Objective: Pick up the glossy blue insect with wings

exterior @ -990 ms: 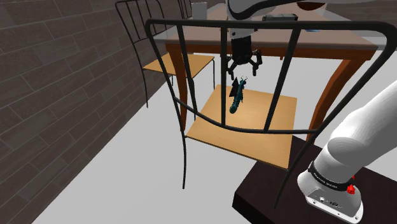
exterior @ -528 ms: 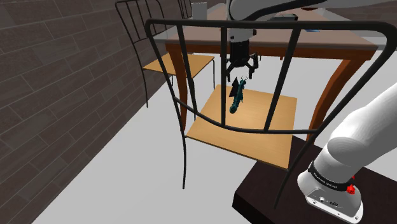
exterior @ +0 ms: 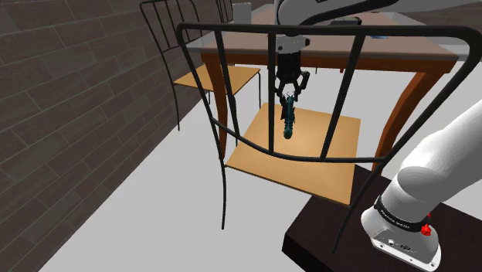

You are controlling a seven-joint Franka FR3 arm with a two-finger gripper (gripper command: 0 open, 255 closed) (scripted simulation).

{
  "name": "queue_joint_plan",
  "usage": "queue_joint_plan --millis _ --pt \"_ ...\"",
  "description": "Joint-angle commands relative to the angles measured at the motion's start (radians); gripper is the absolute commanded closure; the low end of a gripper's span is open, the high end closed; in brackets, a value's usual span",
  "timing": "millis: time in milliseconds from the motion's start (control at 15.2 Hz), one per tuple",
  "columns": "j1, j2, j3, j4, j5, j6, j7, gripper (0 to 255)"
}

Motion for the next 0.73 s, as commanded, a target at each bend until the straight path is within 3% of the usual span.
queue_joint_plan --millis 0,660 --pt "0.002 0.045 0.003 -0.021 0.004 -0.031 0.002 255" --pt "-0.034 0.071 -0.004 0.12 -0.011 -0.147 -0.028 255"
